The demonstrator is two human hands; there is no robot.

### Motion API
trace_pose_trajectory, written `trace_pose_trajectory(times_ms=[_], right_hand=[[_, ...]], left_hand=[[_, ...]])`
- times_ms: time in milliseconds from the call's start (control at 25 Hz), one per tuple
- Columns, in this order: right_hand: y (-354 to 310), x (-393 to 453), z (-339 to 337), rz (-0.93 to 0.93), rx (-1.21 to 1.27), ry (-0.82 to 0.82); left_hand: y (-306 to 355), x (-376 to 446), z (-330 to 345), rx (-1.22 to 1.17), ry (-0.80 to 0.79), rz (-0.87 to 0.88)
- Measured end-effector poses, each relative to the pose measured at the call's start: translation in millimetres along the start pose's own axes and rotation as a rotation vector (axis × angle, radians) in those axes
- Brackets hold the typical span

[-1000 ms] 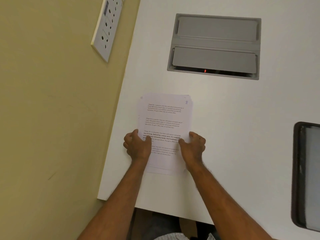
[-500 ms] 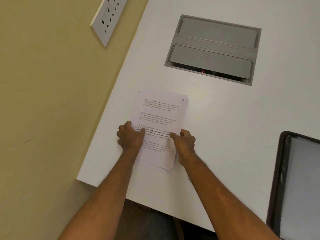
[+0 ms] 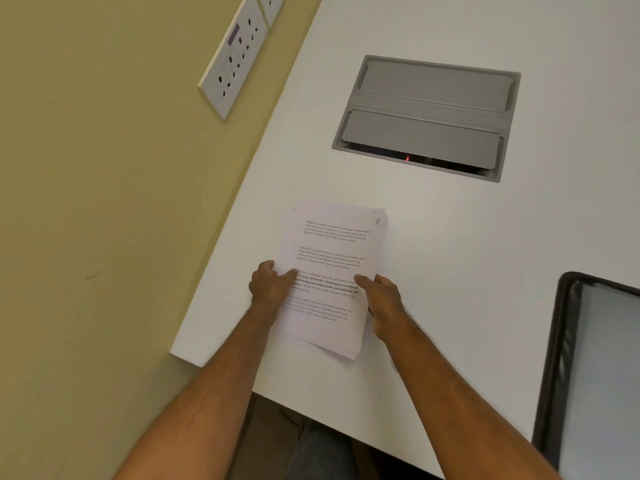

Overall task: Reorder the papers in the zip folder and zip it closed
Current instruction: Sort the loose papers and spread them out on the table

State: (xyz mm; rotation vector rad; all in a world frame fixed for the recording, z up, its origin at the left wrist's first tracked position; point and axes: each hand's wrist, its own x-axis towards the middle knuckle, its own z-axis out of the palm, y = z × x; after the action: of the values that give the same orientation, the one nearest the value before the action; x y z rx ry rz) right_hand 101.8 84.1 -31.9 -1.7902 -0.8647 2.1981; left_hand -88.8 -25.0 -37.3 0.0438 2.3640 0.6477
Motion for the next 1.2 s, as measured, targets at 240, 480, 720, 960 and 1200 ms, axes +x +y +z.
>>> trace_pose_trajectory(times_ms=[240, 480, 720, 960, 1200], right_hand=[[11, 3, 5, -0.081, -0.349, 0.155], [5, 2, 12, -0.096, -0.035, 0.207], [16, 8, -10, -0.148, -0.542, 0.282], [20, 5, -26, -0.296, -0.280, 0.252], [0, -16, -40, -0.226, 0.195, -0.025]], left_hand=[[3, -8, 6, -0.061, -0.054, -0.043], [6, -8, 13, -0.137, -0.053, -0.004], [8, -7, 12, -0.163, -0.154, 0.038], [0, 5, 3, -0.150, -0.218, 0.122], [18, 17, -19, -0.355, -0.666, 0.024]])
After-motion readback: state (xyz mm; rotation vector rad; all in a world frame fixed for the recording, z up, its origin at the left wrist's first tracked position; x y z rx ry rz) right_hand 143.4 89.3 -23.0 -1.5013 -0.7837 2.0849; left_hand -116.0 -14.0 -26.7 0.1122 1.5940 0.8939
